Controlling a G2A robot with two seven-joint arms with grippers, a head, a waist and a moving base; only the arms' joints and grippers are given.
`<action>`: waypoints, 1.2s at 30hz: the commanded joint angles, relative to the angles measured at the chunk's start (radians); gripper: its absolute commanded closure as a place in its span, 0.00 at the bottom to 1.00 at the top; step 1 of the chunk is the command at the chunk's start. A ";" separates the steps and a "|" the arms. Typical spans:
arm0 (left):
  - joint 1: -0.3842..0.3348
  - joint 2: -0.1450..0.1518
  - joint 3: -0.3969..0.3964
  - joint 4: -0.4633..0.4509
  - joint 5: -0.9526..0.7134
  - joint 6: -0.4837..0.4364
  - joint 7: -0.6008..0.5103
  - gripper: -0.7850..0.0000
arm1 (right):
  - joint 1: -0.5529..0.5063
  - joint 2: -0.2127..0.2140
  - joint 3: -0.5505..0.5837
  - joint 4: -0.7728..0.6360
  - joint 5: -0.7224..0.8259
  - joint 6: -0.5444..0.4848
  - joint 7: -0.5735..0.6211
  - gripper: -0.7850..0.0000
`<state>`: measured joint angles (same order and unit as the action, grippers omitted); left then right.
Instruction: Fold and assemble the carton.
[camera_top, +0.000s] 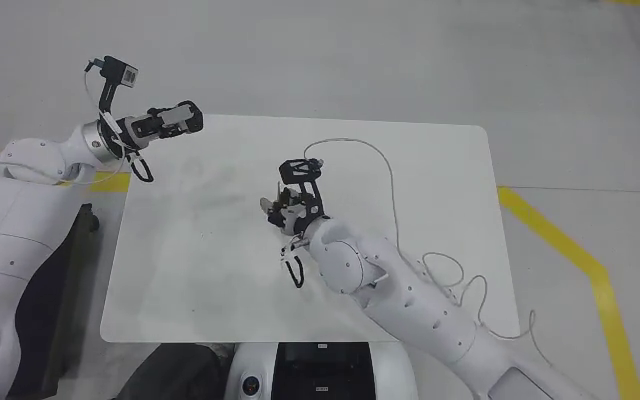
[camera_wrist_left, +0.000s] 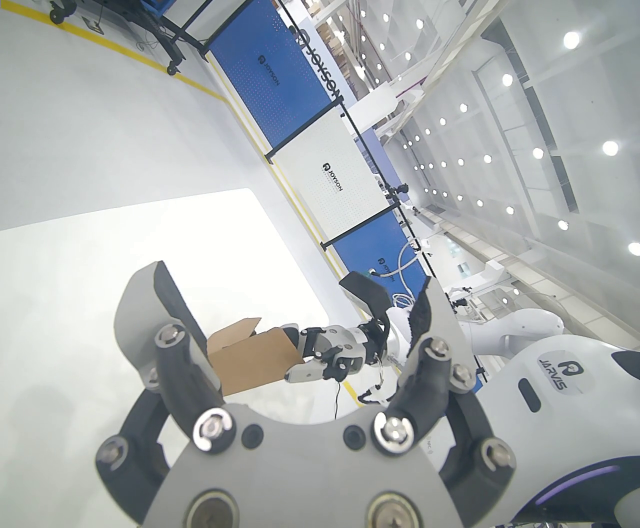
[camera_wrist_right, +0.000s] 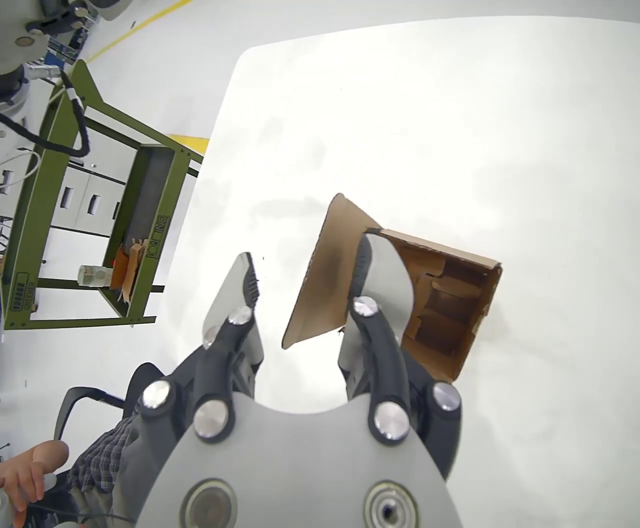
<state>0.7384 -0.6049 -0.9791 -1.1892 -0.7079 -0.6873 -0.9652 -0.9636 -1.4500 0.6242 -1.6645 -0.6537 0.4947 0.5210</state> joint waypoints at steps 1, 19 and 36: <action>0.000 0.000 0.000 0.000 0.000 0.000 0.000 0.00 | 0.000 -0.001 -0.008 -0.008 -0.023 0.007 0.031 0.97; 0.000 0.000 0.000 0.000 0.000 0.000 0.000 0.00 | -0.036 0.079 0.048 -0.251 -0.370 -0.329 0.472 1.00; 0.000 0.000 0.000 0.000 0.000 0.000 0.000 0.00 | -0.246 0.118 0.223 -0.397 -0.194 -0.449 0.376 0.00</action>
<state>0.7384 -0.6048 -0.9791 -1.1892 -0.7079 -0.6873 -0.9652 -1.1815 -1.3340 0.8436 -2.0465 -0.8928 0.0561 0.9060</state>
